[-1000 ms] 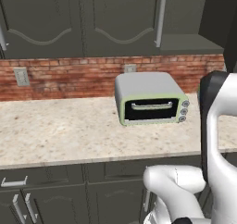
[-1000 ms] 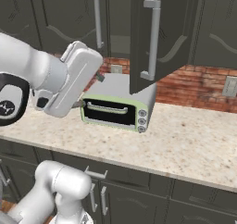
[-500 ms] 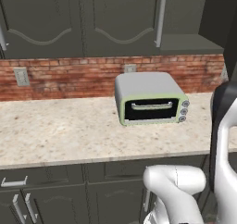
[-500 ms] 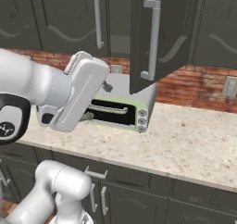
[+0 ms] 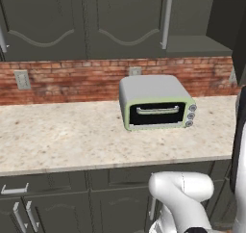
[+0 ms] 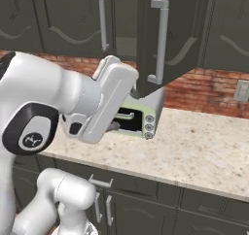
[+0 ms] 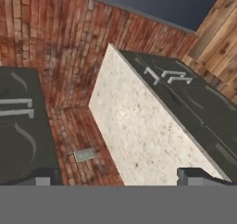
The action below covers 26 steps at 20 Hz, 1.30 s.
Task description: Close all open cabinet doors.
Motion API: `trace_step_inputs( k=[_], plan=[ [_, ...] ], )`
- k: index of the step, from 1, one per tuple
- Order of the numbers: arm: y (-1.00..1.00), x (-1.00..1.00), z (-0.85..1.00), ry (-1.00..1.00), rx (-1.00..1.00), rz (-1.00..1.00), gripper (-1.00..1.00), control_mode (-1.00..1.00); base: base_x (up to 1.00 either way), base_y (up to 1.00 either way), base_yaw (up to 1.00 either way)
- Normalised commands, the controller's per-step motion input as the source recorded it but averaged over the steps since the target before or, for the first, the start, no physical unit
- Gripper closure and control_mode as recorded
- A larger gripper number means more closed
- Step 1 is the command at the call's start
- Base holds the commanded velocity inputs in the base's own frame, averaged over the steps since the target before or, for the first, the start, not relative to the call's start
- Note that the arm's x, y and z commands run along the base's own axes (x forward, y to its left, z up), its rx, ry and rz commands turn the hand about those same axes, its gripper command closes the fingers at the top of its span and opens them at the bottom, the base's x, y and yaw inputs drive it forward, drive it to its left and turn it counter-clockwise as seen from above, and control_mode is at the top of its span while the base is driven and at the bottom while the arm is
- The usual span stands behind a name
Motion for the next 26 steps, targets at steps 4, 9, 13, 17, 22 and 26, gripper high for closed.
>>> trace_step_inputs(
  k=[4, 9, 13, 17, 22, 26],
  plan=[
    [-0.4, 0.14, 0.0, 0.07, 0.0, 0.22, -1.0, -1.0, 0.0, 0.0, 0.0],
    [-0.18, 0.21, 0.01, 0.0, -0.01, 0.27, -1.0, -1.0, 0.0, 0.0, 0.0],
    [-0.23, 0.33, 0.01, 0.0, 0.0, 0.24, -1.0, -1.0, 0.0, 0.0, 0.0],
    [-0.14, 0.33, 0.0, 0.0, 0.0, 0.23, -1.0, -1.0, 0.0, 0.0, 0.0],
    [-0.14, 0.42, 0.0, 0.0, 0.02, 0.26, -1.0, -1.0, 0.0, 0.0, 0.0],
    [-0.1, 0.43, 0.0, -0.01, 0.02, 0.2, -1.0, -1.0, 0.0, 0.0, 0.0]
  ],
)
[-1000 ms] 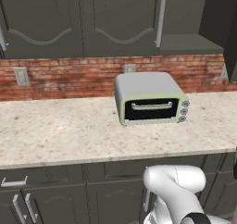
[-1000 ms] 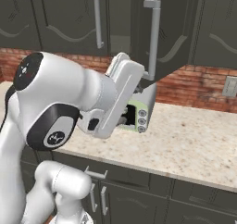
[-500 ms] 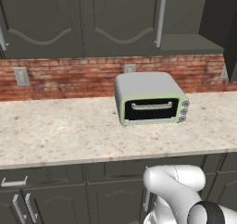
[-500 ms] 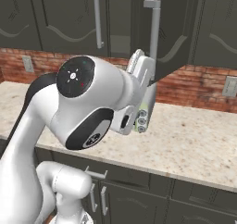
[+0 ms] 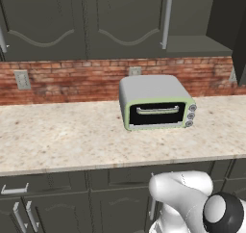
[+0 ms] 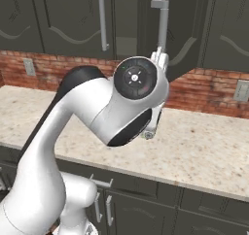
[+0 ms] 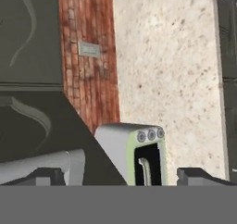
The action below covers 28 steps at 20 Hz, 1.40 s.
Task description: Close all open cabinet doors.
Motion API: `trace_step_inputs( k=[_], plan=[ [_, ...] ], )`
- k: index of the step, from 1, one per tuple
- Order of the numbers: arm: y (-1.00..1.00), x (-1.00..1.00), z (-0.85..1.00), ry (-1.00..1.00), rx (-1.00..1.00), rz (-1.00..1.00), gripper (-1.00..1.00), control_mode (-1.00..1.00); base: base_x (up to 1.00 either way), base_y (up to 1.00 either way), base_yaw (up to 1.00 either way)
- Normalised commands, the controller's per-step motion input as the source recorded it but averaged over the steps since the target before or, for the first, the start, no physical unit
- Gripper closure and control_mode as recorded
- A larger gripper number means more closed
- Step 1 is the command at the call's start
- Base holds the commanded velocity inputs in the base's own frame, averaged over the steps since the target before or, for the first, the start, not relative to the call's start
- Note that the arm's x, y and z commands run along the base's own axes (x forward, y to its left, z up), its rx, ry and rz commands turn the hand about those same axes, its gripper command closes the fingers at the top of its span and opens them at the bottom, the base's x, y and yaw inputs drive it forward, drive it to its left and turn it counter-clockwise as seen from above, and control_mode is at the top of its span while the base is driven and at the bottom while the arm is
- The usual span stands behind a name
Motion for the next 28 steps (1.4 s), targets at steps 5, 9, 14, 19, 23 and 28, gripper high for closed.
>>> trace_step_inputs(
  k=[5, 9, 14, 19, 23, 28],
  plan=[
    [-0.14, 0.32, 0.04, -0.03, 0.0, 0.08, -1.0, -1.0, 0.0, 0.0, 0.0],
    [-0.17, 0.22, 0.07, -0.08, 0.0, 0.0, -1.0, -1.0, 0.0, 0.0, 0.0],
    [-0.05, 0.35, 0.0, -0.05, 0.0, 0.05, -1.0, -1.0, 0.0, 0.0, 0.0],
    [-0.05, 0.43, 0.0, -0.04, 0.0, 0.11, -1.0, -1.0, 0.0, 0.0, 0.0],
    [-0.1, 0.3, 0.0, -0.1, 0.01, 0.14, -1.0, -1.0, 0.0, 0.0, 0.0],
    [-0.02, 0.27, 0.0, -0.08, 0.0, 0.12, -1.0, -1.0, 0.0, 0.0, 0.0]
  ],
)
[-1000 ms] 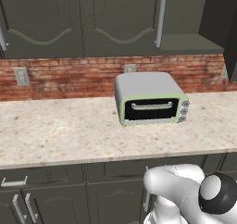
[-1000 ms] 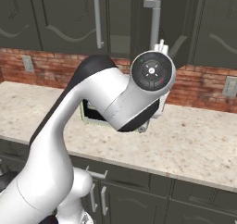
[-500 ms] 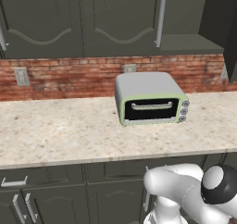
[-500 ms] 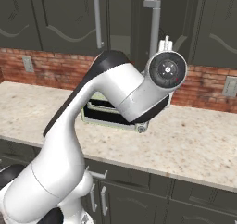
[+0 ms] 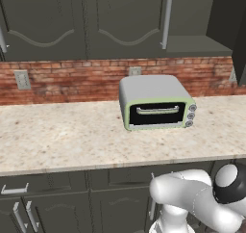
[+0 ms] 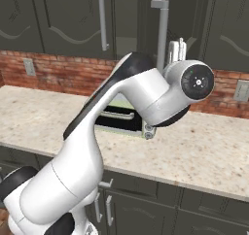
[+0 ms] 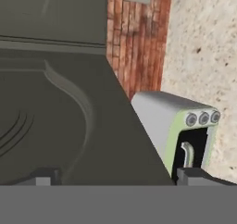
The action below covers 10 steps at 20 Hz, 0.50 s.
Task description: Close all open cabinet doors.
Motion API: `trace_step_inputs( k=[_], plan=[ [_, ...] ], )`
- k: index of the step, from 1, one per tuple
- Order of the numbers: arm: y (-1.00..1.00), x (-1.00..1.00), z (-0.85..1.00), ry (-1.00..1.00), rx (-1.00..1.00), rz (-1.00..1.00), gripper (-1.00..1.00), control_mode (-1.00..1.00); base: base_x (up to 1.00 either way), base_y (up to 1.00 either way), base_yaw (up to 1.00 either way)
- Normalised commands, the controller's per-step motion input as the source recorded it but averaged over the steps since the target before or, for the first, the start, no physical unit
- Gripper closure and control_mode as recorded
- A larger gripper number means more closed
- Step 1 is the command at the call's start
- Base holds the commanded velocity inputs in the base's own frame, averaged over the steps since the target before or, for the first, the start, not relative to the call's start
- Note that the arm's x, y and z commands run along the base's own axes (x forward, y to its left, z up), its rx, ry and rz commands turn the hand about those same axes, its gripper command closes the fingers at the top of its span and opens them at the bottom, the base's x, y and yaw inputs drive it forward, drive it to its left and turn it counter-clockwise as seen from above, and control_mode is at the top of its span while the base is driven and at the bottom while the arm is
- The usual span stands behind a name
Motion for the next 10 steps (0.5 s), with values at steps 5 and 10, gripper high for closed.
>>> trace_step_inputs(
  k=[5, 10],
  plan=[
    [0.13, 0.16, 0.0, -0.09, 0.0, 0.05, -1.0, -1.0, 0.0, 0.0, 0.0],
    [0.24, 0.24, 0.0, -0.05, 0.0, 0.02, -1.0, -1.0, 0.0, 0.0, 0.0]
  ],
)
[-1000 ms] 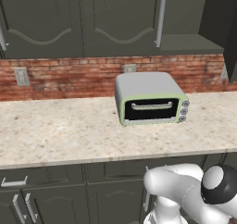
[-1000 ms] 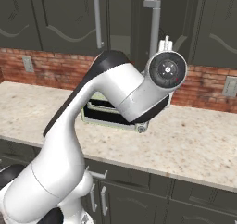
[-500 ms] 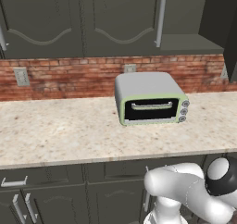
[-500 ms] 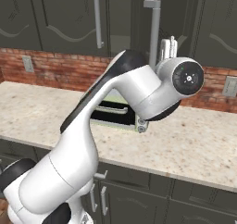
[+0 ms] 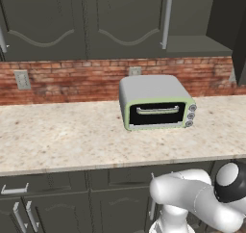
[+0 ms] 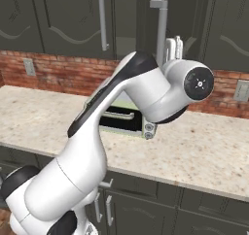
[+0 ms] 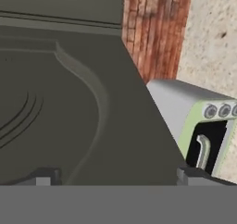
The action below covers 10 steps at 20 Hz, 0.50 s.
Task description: Close all open cabinet doors.
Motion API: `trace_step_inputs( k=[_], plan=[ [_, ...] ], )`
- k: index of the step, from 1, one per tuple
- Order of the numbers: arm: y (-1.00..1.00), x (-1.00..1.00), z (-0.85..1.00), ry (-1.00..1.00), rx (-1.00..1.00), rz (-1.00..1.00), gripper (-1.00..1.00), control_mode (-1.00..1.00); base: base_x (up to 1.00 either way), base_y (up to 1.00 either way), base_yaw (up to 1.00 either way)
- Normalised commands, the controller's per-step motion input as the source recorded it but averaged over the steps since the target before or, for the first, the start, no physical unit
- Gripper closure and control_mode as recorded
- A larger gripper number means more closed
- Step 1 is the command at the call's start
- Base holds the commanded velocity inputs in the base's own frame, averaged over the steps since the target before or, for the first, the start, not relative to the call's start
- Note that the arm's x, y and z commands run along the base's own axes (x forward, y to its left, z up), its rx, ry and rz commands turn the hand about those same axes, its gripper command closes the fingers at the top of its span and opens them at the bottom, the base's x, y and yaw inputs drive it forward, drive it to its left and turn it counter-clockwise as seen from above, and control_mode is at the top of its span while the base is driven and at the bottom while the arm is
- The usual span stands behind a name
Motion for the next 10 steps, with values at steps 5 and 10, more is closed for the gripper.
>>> trace_step_inputs(
  k=[5, 10],
  plan=[
    [0.37, 0.28, -0.01, -0.02, 0.0, 0.03, -1.0, -1.0, 0.0, 0.0, 0.0],
    [0.39, 0.4, -0.01, 0.0, 0.0, 0.06, -1.0, -1.0, 0.0, 0.0, 0.0]
  ],
)
